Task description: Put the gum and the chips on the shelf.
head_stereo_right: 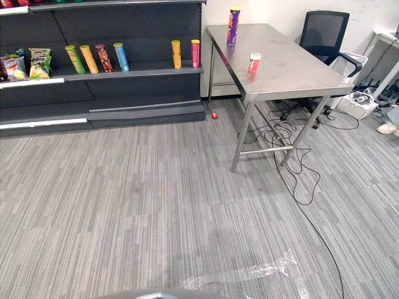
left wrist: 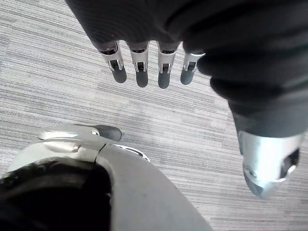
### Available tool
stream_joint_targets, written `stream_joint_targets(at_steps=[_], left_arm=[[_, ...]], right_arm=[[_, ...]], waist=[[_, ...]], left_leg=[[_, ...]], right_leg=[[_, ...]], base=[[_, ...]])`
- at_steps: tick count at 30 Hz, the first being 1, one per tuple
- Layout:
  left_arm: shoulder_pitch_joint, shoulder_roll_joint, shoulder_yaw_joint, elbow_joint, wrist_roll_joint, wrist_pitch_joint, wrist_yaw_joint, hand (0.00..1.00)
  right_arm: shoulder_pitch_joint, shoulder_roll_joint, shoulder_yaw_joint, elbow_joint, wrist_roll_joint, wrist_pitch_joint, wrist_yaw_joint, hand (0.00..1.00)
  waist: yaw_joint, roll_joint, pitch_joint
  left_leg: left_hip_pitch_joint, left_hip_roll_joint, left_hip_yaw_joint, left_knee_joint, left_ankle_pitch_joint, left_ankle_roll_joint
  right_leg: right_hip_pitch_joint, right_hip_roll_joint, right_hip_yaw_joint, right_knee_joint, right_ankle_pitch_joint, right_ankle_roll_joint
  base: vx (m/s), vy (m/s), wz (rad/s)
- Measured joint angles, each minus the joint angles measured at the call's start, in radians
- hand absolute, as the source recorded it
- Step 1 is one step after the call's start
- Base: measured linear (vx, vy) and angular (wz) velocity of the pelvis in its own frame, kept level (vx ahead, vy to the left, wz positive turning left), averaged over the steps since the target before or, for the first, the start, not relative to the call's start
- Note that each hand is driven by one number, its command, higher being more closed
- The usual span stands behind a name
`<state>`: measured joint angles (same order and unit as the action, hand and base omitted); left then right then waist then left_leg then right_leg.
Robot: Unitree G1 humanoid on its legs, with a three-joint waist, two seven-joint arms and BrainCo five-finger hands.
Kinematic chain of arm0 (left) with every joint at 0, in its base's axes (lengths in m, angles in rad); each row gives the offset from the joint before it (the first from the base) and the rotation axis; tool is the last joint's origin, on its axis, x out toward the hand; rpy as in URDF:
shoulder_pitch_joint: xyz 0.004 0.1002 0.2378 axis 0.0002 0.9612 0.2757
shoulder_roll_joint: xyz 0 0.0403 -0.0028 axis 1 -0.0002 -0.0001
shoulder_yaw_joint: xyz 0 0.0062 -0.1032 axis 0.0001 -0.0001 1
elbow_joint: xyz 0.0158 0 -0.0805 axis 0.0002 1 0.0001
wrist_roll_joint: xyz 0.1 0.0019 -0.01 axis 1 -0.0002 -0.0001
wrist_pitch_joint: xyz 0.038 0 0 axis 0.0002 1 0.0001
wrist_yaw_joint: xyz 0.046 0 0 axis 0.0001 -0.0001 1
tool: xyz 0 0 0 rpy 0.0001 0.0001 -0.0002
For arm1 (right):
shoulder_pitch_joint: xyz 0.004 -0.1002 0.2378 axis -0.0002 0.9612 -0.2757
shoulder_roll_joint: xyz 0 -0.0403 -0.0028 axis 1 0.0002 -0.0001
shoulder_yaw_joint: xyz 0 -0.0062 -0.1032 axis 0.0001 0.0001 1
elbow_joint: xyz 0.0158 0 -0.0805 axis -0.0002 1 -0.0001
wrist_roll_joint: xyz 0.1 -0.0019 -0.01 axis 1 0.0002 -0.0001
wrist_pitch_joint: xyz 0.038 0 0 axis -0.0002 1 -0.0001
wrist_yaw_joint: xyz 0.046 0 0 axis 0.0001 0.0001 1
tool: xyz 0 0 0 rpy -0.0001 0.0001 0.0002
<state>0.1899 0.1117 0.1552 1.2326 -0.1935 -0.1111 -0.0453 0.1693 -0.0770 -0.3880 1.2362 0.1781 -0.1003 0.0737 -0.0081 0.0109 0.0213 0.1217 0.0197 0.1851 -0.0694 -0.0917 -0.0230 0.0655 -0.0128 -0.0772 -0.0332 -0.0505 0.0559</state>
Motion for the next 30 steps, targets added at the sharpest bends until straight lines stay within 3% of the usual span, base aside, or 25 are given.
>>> stream_joint_targets(at_steps=[8, 9, 19, 30], left_arm=[[-0.008, 0.002, 0.006, 0.0, 0.0, -0.011, 0.001, 0.0], [-0.008, 0.001, 0.006, 0.0, 0.0, -0.011, 0.002, 0.0], [-0.009, 0.001, 0.001, 0.0, 0.0, -0.012, 0.003, 0.0], [-0.012, 0.002, 0.003, 0.0, -0.001, -0.012, 0.003, 0.0]], right_arm=[[-0.016, 0.007, -0.016, 0.0, -0.002, -0.001, -0.001, 0.0], [-0.016, 0.007, -0.016, -0.002, -0.003, -0.002, -0.001, 0.0], [-0.015, 0.007, -0.014, -0.002, 0.002, -0.009, 0.0, 0.0], [-0.019, 0.011, 0.005, -0.007, 0.087, -0.019, -0.002, 0.0]], waist=[[0.0, -0.006, 0.024], [0.0, -0.016, 0.032], [0.001, -0.013, 0.034], [-0.009, -0.015, 0.049]], left_leg=[[0.013, 0.0, 0.026, 0.0, -0.004, -0.006], [0.015, 0.001, 0.027, -0.001, -0.004, -0.006], [0.023, 0.003, 0.022, -0.02, 0.003, -0.008], [0.04, 0.005, 0.024, -0.016, -0.007, -0.023]], right_leg=[[0.008, 0.0, 0.003, -0.007, 0.0, 0.0], [0.01, 0.0, 0.003, -0.008, 0.0, 0.0], [0.023, 0.003, -0.013, -0.024, 0.0, 0.0], [0.043, 0.004, -0.025, -0.03, 0.0, 0.0]], base=[[-0.02, -0.019, -0.06], [-0.04, -0.024, -0.03], [0.0, -0.028, 0.03], [0.0, -0.018, 0.01]])
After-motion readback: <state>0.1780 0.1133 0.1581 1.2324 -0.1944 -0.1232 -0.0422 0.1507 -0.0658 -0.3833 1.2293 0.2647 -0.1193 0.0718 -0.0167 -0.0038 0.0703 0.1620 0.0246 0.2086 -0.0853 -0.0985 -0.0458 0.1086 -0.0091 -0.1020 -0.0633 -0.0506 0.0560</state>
